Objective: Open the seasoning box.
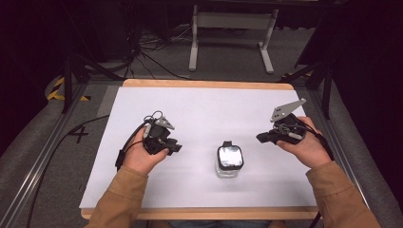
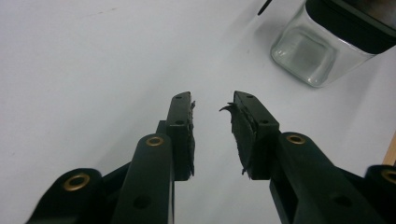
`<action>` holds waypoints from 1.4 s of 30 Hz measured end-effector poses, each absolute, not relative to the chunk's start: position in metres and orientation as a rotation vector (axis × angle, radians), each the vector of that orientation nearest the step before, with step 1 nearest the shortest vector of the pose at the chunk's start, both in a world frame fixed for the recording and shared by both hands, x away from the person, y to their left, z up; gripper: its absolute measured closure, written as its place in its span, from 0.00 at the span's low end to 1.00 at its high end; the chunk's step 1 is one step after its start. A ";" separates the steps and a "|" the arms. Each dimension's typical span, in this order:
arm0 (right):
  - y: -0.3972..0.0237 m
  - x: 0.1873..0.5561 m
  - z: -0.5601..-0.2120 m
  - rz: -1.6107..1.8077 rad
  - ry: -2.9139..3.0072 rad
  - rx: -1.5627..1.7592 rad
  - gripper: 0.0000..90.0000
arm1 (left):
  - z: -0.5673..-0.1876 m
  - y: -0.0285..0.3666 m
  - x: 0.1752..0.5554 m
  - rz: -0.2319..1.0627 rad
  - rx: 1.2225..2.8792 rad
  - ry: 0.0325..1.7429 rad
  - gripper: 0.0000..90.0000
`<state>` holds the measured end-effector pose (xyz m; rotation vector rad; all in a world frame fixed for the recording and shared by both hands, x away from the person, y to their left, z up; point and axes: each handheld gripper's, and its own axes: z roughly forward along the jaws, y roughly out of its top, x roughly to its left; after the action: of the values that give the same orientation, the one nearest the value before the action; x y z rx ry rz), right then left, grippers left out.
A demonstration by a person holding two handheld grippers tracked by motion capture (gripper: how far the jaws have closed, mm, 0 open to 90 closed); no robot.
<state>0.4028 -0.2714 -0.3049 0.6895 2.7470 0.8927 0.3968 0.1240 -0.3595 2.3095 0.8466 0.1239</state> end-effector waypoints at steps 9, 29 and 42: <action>-0.244 0.424 -0.293 0.786 2.829 0.577 1.00 | -0.360 0.145 0.389 0.144 2.266 0.911 0.76; -0.173 0.441 -0.279 0.409 3.002 0.247 1.00 | -0.360 0.158 0.389 0.132 2.246 0.944 0.76; -0.147 0.448 -0.307 0.260 3.036 0.172 1.00 | -0.361 0.149 0.389 0.105 2.254 0.900 0.76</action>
<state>0.4484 -0.1466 -0.3065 0.1720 3.0357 0.2603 0.3894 0.1486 -0.3607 2.2537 0.8997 0.1055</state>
